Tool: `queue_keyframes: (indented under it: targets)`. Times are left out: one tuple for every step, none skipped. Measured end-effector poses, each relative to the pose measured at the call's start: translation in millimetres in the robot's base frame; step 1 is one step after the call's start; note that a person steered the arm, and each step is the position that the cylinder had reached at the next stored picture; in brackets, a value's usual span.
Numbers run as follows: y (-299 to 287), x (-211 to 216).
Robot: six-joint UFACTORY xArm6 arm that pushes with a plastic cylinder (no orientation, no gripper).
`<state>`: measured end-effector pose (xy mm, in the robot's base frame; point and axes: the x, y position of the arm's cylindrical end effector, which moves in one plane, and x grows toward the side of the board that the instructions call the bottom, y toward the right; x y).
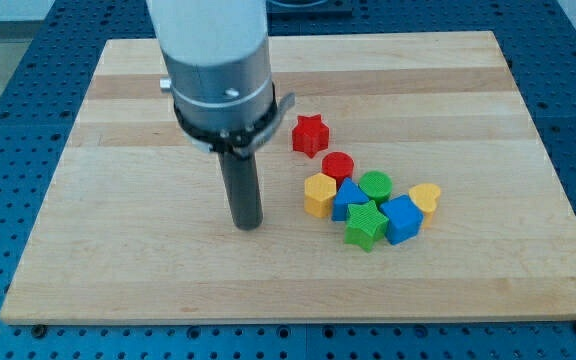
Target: Push the hexagon left beside the red star
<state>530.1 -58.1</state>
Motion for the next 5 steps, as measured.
queue_keyframes:
  targets:
    - [25,7]
    - [58,6]
    - [82,5]
    - [107,-8]
    - [112,-18]
